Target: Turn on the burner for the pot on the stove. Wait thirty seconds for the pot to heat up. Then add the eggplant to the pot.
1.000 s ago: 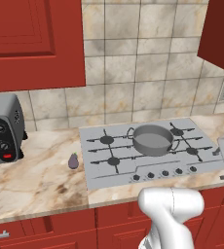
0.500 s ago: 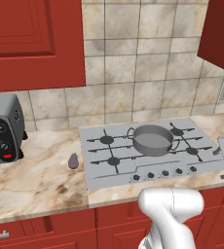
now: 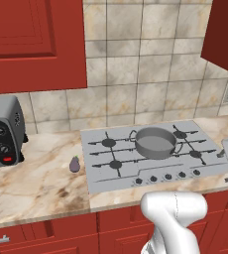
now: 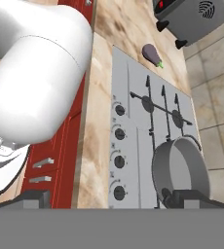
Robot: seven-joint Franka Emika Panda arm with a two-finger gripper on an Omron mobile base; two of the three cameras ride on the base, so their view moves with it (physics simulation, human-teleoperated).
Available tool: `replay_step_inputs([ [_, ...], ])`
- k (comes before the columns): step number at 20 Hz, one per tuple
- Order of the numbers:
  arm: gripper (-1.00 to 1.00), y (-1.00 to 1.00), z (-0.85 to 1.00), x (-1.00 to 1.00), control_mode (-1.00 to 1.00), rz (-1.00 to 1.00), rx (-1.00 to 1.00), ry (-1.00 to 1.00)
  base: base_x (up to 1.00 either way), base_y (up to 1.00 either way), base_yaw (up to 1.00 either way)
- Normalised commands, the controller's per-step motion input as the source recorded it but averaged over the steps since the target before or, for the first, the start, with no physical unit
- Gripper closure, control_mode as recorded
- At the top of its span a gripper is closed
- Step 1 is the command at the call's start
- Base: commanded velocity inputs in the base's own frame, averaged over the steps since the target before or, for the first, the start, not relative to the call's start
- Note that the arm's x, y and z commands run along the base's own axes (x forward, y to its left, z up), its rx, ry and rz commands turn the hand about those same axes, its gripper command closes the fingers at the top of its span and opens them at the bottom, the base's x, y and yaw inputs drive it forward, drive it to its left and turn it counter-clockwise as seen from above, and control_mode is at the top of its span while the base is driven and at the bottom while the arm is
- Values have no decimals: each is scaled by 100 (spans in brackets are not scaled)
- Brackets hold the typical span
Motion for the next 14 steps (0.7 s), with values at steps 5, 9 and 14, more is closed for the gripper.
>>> replay_step_inputs([
  [5, -100, 0, 0, 0, -100, 0, 0, 0, 0, 0, 0],
  [9, -100, 0, 0, 0, -100, 0, 0, 0, 0, 0, 0],
  [14, -100, 0, 0, 0, -100, 0, 0, 0, 0, 0, 0],
])
